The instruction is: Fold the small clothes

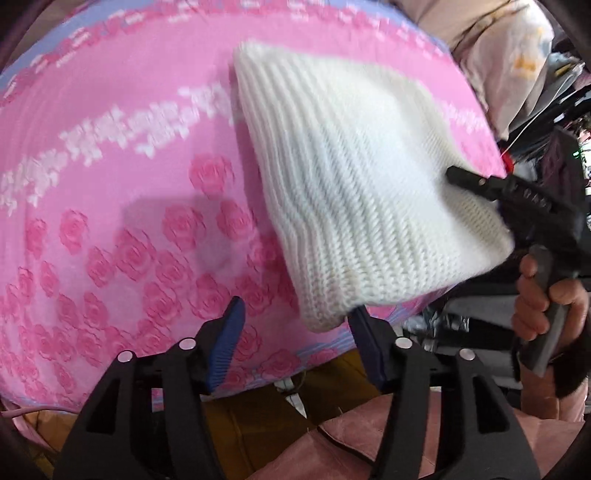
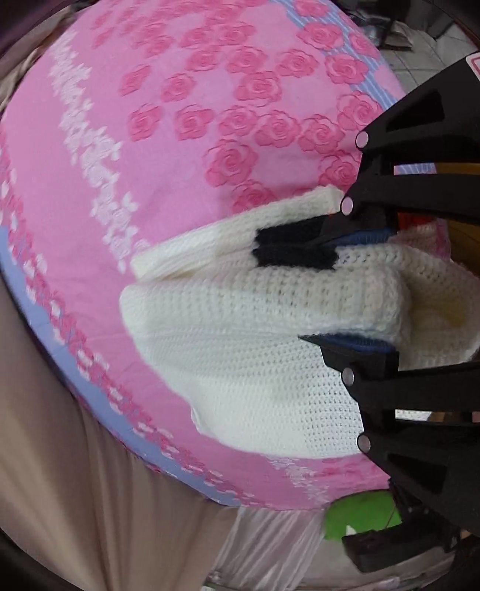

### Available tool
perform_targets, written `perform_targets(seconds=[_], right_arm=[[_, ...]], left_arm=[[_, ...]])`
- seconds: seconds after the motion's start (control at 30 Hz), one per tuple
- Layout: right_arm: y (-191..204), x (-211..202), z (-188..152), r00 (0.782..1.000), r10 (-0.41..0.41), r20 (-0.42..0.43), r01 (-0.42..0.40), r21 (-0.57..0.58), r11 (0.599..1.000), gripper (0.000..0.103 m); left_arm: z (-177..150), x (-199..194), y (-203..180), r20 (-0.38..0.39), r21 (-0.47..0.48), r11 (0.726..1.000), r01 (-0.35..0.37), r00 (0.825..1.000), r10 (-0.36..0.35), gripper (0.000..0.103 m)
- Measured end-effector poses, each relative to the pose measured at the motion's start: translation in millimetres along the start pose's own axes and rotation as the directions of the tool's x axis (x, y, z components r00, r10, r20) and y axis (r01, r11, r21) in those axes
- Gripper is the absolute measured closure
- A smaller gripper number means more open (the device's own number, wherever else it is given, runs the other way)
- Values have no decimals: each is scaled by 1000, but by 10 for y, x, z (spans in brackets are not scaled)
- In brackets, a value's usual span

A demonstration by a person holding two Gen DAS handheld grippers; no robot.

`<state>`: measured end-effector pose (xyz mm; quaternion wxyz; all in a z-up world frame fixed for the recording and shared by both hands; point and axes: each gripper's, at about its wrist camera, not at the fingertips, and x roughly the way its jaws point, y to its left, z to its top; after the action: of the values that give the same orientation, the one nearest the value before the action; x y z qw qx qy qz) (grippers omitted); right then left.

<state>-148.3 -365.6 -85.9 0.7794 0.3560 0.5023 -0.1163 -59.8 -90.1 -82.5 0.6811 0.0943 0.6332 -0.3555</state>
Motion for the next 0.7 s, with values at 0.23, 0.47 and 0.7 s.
perform_targets(seconds=[0.23, 0.47, 0.7], right_arm=[[6, 56, 116, 999, 3, 40, -2, -8, 1000, 84], [-326, 149, 165, 996, -85, 22, 85, -15, 996, 80], [-43, -494, 95, 974, -120, 191, 120, 12, 993, 76]], left_arm=[[132, -414, 54, 135, -26, 1000, -3, 991, 7, 37], [201, -375, 119, 162, -78, 986, -147, 974, 158, 35], [231, -350, 185, 153, -96, 971, -219, 961, 231, 33]])
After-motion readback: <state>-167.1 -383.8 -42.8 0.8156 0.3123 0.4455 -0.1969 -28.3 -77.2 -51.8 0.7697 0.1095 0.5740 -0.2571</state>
